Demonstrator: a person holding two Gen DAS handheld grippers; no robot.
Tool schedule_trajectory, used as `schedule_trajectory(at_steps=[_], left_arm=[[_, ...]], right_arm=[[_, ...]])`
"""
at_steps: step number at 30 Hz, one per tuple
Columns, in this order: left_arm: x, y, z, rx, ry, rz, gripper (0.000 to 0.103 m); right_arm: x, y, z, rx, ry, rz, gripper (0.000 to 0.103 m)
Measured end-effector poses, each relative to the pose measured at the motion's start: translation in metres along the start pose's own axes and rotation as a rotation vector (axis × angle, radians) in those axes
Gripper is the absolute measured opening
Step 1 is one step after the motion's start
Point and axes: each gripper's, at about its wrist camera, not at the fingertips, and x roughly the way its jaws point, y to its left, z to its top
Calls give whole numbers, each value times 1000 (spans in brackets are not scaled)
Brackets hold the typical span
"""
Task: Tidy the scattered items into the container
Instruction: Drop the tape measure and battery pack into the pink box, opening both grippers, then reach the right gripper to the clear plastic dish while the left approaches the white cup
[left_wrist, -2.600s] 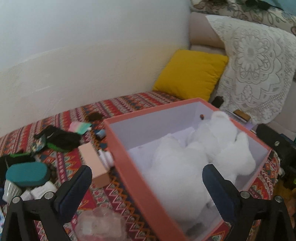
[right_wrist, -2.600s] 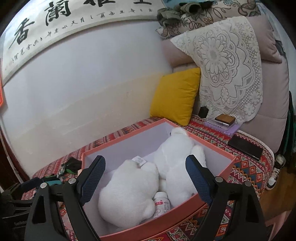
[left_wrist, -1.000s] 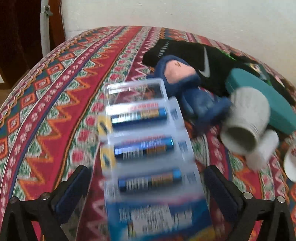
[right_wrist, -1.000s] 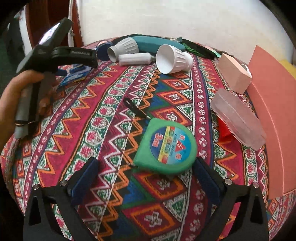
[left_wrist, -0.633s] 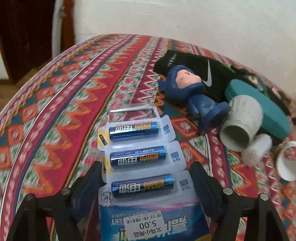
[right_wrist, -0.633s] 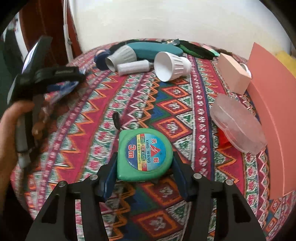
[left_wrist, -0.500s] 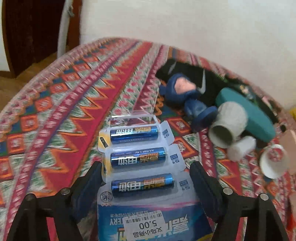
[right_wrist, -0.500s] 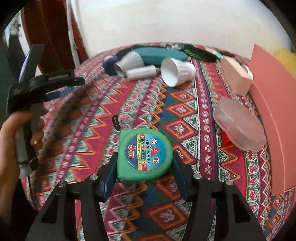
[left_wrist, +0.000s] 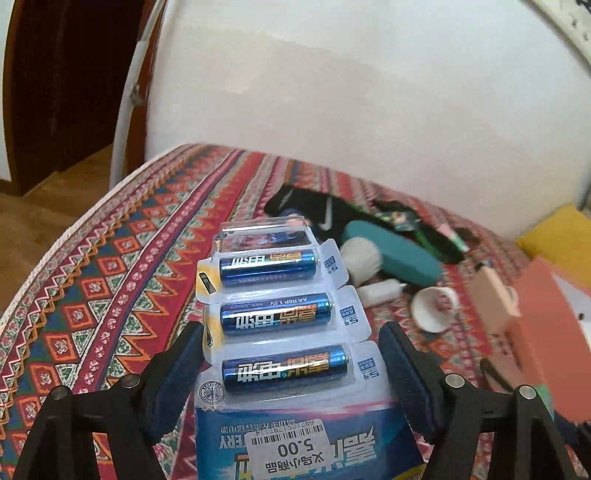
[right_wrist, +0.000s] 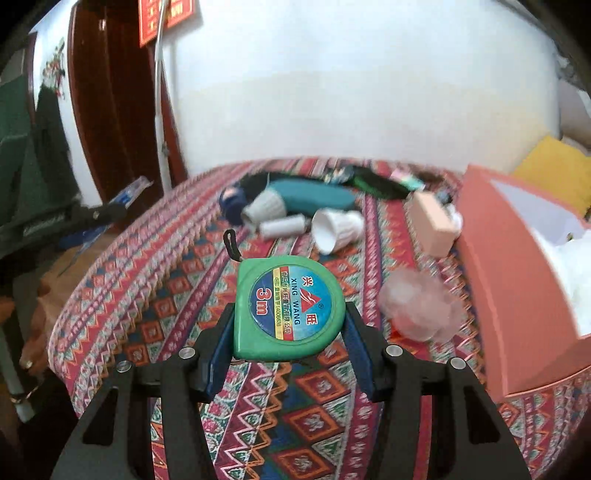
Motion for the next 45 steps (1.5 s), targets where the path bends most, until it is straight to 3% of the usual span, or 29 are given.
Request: schedule_trajectory(at_steps=[5, 12, 20, 23, 25, 27, 28, 29, 32, 36, 40, 45], left_arm=[[-20, -31, 6, 37, -19, -59, 80], [-36, -123, 20, 165, -42, -201, 80], [-40, -275, 35, 315, -48, -412, 80], [-21, -342, 31, 375, -18, -470, 81], [-6, -382, 27, 430, 18, -497, 82], [19, -413, 19, 497, 72, -483, 84], [33, -422, 15, 520, 108, -465, 84], [41, -424, 13, 525, 124, -441, 84], [51, -406, 10, 491, 124, -414, 88], [55, -351, 15, 409, 135, -381, 88], [52, -270, 14, 319, 144, -302, 90], [46, -151, 3, 238, 155, -139, 92]], right_arm=[[-36, -18, 14, 31, -103, -44, 58], [-97, -82, 38, 167, -265, -176, 58], [-166, -212, 84, 435, -440, -310, 58], [-175, -258, 102, 487, -453, -378, 58], [-165, -286, 105, 512, -436, -362, 59], [-142, -315, 101, 543, -384, -332, 75], [-132, -326, 95, 578, -360, -344, 97], [-122, -336, 87, 619, -326, -365, 101], [-111, -347, 79, 641, -284, -356, 101], [-109, -322, 81, 583, -297, -348, 101], [-103, -270, 80, 459, -278, -276, 101], [-65, -164, 82, 182, -162, -95, 101]])
